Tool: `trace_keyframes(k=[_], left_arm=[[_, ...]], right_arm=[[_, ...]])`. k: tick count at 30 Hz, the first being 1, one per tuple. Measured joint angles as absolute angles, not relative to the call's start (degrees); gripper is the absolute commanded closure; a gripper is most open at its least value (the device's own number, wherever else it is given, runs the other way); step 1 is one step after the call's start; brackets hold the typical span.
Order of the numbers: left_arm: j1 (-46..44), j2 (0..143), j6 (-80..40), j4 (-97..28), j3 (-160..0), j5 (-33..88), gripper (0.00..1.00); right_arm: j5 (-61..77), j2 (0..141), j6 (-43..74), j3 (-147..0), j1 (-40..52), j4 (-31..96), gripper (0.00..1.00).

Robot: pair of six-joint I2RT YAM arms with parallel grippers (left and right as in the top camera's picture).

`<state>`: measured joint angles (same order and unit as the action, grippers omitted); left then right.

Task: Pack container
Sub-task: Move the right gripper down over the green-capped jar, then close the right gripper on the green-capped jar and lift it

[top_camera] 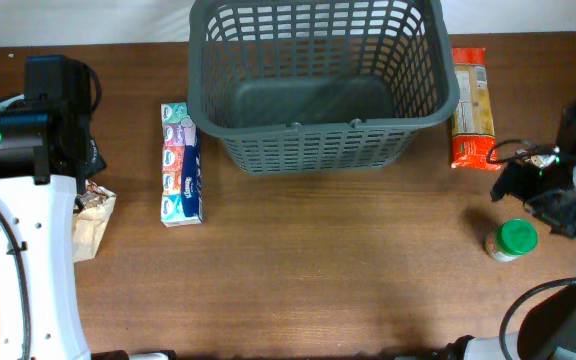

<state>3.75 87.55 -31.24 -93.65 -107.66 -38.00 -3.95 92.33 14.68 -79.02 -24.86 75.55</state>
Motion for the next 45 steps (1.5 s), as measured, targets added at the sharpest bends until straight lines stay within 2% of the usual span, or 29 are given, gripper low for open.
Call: trace_keyframes(k=[6, 11, 33, 45], left_arm=[[3.7, 87.5, -31.2, -93.4, -107.7, -36.4, 0.00], [3.7, 87.5, -31.2, -92.3, -107.7, -35.9, 0.00], [3.7, 87.5, -31.2, -92.2, -107.7, -35.3, 0.00], [3.7, 87.5, -31.2, -92.2, -107.7, -35.3, 0.00]], right_arm=[[2.4, 88.9, 10.5, -74.4, -35.8, 73.3, 0.01], [4.4, 88.4, 9.2, -74.4, -39.0, 72.4, 0.01], [2.6, 88.7, 10.6, -67.4, -37.9, 62.5, 0.01], [-1.6, 94.0, 12.6, -67.4, -27.7, 60.8, 0.01]])
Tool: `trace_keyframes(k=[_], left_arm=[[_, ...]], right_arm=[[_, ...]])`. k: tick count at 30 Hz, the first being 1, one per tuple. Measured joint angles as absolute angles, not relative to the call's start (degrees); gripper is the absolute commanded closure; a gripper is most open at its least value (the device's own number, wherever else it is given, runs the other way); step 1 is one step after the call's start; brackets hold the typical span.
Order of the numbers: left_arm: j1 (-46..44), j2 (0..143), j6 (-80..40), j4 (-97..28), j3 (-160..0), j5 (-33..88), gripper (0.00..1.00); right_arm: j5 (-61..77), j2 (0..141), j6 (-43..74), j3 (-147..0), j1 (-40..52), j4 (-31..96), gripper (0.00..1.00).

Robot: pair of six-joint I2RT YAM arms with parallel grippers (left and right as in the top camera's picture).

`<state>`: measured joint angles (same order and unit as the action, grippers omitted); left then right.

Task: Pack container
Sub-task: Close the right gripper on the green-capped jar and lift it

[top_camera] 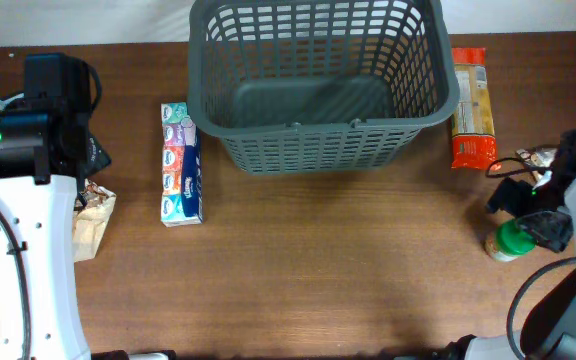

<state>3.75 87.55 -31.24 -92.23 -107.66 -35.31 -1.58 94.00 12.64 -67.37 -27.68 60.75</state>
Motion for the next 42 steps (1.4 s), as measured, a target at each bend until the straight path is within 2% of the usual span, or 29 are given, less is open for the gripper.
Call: trace_keyframes(k=[13, 26, 42], left_arm=[[3.7, 87.5, -31.2, -92.5, -107.7, -35.3, 0.00], [3.7, 87.5, -31.2, -92.6, -107.7, -34.4, 0.00], [3.7, 87.5, -31.2, -93.7, -107.7, -34.2, 0.00]], right_arm=[[-5.0, 95.6, 14.8, -67.2, -27.6, 61.6, 0.01], [-3.6, 95.9, 15.0, -57.8, -27.6, 52.4, 0.01], [-3.6, 96.6, 15.0, -57.3, -27.6, 48.9, 0.01]])
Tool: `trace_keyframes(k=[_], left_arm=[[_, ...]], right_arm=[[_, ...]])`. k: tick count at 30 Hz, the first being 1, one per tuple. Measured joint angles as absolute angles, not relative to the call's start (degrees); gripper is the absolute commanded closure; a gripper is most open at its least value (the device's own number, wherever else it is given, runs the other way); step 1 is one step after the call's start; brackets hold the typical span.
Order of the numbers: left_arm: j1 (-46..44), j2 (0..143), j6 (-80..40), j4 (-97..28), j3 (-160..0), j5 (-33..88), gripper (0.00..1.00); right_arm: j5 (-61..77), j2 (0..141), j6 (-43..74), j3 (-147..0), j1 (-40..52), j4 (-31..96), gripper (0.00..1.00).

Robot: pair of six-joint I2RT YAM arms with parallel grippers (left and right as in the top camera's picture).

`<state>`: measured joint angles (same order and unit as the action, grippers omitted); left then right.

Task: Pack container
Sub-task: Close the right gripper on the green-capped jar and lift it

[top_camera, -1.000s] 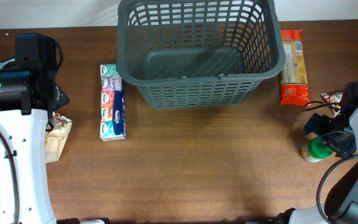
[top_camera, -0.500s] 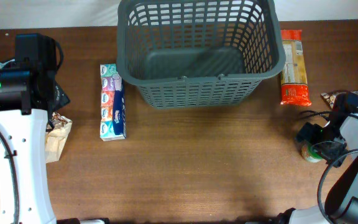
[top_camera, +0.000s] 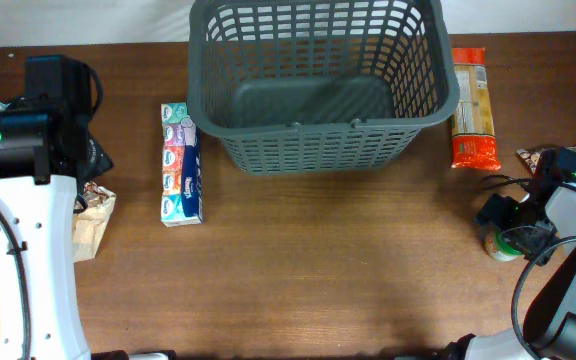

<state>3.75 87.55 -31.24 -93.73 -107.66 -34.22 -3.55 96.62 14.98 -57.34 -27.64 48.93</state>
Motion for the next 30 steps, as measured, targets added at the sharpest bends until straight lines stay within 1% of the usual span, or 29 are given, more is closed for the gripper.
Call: trace_keyframes(k=[26, 28, 29, 30], left_arm=[[3.7, 87.5, -31.2, -93.8, -107.7, -34.2, 0.00], [3.7, 87.5, -31.2, -93.8, -107.7, -34.2, 0.00], [3.7, 87.5, -31.2, -93.8, -107.7, -34.2, 0.00], [3.7, 87.5, -31.2, -93.8, -107.7, -34.2, 0.00]], right_arm=[[-3.5, 99.9, 15.0, -57.3, -27.6, 47.2, 0.01], [-3.5, 99.9, 14.9, -57.3, -27.6, 47.2, 0.17], [-3.4, 99.9, 15.0, -57.3, -27.6, 47.2, 0.31], [-3.6, 99.9, 15.0, -57.3, -27.6, 47.2, 0.39]])
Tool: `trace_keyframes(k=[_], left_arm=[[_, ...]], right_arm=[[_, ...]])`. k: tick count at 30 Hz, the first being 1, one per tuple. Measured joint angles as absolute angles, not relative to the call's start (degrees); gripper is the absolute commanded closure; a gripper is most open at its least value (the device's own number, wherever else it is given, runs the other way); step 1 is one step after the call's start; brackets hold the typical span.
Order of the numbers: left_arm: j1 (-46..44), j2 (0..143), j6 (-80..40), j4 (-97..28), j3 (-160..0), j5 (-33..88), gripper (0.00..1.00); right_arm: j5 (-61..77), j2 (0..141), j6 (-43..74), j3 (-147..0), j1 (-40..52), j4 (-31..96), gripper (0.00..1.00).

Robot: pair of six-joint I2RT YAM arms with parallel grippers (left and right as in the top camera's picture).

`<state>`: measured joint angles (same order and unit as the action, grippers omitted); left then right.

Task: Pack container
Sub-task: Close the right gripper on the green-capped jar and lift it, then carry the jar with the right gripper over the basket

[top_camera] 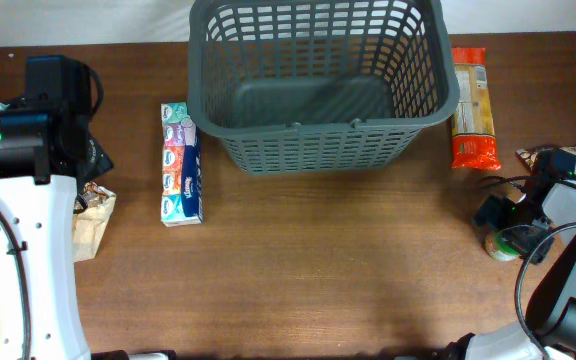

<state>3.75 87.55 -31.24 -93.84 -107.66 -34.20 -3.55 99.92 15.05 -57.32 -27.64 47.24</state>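
The grey plastic basket (318, 80) stands empty at the back middle of the table. Low at the right edge, my right gripper (506, 230) has its dark fingers on either side of a small green-lidded jar (503, 243). The lid is mostly covered, and whether the fingers press on the jar does not show. My left gripper (90, 160) hangs at the far left, mostly hidden under its own arm, just above a crumpled brown paper bag (90, 222).
A long tissue pack (180, 165) lies left of the basket. An orange pasta bag (470, 110) lies along the basket's right side. A small shiny snack packet (548, 156) sits near the right edge, behind the right arm.
The right gripper has settled slightly lower around the jar, covering more of the green lid. The left arm and the other objects have not moved.
At first the right gripper hung behind the green-lidded jar, whose lid was fully visible. Then it was closer, partly over the jar. A second ago its fingers straddled the jar, and now they sit a little lower around it. The left arm stayed still throughout.
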Motion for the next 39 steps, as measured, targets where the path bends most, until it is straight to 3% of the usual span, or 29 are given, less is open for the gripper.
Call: trace_keyframes(k=[3, 8, 16, 22, 32, 39], left_arm=[[3.7, 87.5, -31.2, -93.9, -107.7, -34.2, 0.00], [3.7, 87.5, -31.2, -93.9, -107.7, -34.0, 0.00], [3.7, 87.5, -31.2, -93.9, -107.7, -34.0, 0.00], [3.7, 87.5, -31.2, -93.8, -107.7, -34.0, 0.00], [3.7, 87.5, -31.2, -93.9, -107.7, -33.8, 0.00], [3.7, 87.5, -31.2, -93.9, -107.6, -32.8, 0.00]], right_arm=[[-3.6, 99.9, 15.3, -57.4, -27.8, 47.4, 0.70], [-3.4, 99.9, 15.0, -57.5, -27.7, 47.2, 0.96], [-3.4, 99.9, 15.0, -57.6, -27.7, 48.0, 0.96], [-3.4, 102.0, 15.0, -63.1, -27.7, 56.6, 0.96], [5.2, 102.5, 15.0, -107.5, -27.7, 77.5, 0.96], [26.9, 102.2, 19.9, -135.6, -24.6, 74.6, 0.96]])
